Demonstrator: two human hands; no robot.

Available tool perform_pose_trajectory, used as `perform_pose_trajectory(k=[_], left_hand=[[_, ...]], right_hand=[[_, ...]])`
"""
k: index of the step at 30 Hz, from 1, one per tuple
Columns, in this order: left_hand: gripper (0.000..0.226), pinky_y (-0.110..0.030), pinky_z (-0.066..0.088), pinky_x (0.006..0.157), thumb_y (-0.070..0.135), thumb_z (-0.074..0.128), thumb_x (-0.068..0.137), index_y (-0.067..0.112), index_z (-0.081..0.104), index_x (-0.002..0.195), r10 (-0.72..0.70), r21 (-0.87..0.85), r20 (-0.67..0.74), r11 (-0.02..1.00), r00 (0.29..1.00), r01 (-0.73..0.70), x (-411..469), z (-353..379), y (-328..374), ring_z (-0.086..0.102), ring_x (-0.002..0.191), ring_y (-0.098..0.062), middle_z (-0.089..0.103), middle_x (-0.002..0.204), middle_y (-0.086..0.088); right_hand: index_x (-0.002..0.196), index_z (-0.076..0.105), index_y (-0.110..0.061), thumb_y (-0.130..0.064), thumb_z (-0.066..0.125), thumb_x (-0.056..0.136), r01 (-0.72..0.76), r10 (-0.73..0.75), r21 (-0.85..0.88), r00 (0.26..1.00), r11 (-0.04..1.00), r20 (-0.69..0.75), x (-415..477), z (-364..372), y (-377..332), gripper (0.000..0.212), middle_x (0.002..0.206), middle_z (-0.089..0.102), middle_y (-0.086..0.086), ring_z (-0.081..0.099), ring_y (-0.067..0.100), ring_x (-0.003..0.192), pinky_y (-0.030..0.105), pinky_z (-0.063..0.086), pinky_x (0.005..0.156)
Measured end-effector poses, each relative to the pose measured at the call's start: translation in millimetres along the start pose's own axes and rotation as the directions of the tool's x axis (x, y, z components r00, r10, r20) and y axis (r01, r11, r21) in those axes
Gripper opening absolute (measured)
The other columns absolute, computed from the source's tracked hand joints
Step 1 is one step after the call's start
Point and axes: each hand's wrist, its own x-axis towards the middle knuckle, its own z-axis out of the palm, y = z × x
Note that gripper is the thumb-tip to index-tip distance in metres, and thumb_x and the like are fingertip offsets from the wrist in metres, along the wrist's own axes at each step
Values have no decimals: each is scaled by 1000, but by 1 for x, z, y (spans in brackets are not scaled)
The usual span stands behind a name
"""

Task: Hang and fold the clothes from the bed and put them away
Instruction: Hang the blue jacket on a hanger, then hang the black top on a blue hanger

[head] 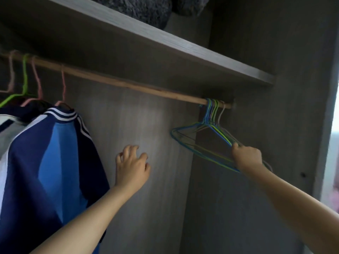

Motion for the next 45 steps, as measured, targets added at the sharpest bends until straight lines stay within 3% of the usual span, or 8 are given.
perform_pose_trajectory(k=[5, 11, 16, 20, 26, 35, 41, 45], left_hand=[[23, -54, 48, 72, 4, 86, 54, 5, 73, 74, -4, -22, -3, 1000, 1000, 4, -8, 1, -14, 61, 95, -45, 65, 101, -25], [21, -50, 33, 95, 17, 65, 85, 9, 71, 103, -125, -12, 36, 992, 992, 125, -18, 5, -43, 41, 125, -36, 52, 130, -18], [26, -47, 29, 98, 23, 58, 89, 12, 67, 111, -157, -14, 18, 987, 987, 158, -25, 1, -54, 35, 129, -32, 47, 136, -14], [35, -48, 29, 99, 23, 59, 88, 11, 61, 121, -171, 17, 47, 985, 984, 171, -29, -3, -59, 32, 131, -33, 44, 138, -15], [71, -58, 41, 87, 5, 74, 73, 6, 45, 138, -146, -8, 46, 989, 988, 147, -34, -3, -50, 43, 120, -48, 45, 132, -30], [119, -67, 39, 83, 8, 93, 40, 15, 29, 140, -57, 157, -124, 985, 991, 76, -60, -4, -9, 42, 116, -59, 38, 133, -41], [100, -61, 39, 82, 24, 93, 41, -3, 51, 126, -30, 44, 22, 999, 999, 29, -84, 18, 63, 60, 86, -45, 62, 97, -27], [70, -49, 45, 66, 54, 52, 60, 2, 51, 108, 91, -177, -25, 980, 996, -94, -118, 41, 150, 55, 74, -34, 57, 78, -21]], right_hand=[[106, 41, -16, -17, 37, 96, 76, -74, 25, 995, 997, -72, 3, -1, 5, 11, 96, 69, 1, 67, 28, 91, 32, 44, 63], [91, 22, -14, -10, 35, 96, -45, 100, 369, 987, 928, -130, 8, -4, -13, 14, 89, 66, 17, 63, 40, 84, 36, 33, 62], [93, 28, -14, -24, 30, 101, -26, 150, 531, 970, 847, -193, 11, -11, -33, 14, 87, 66, 24, 62, 46, 83, 39, 33, 61], [102, 46, -4, -26, 37, 100, 57, 89, 478, 956, 876, -278, 5, -11, -39, 24, 79, 66, 23, 62, 46, 76, 42, 41, 60], [101, 54, 5, -16, 47, 97, 136, 113, 588, 923, 798, -367, -15, -13, -35, 23, 66, 62, 28, 57, 51, 60, 39, 33, 52], [87, 62, 8, -3, 62, 85, 430, -138, 543, 858, 722, -495, -80, -10, 19, 11, 45, 55, 17, 52, 39, 36, 39, 43, 38], [89, 61, 6, -16, 50, 90, 408, -178, 506, 880, 760, -441, -129, 7, 127, 24, 47, 54, 20, 52, 41, 39, 38, 43, 43], [86, 46, -13, -21, 41, 83, 448, -221, 345, 817, 825, -533, -179, 12, 216, 10, 42, 52, 8, 48, 25, 31, 23, 35, 35]])
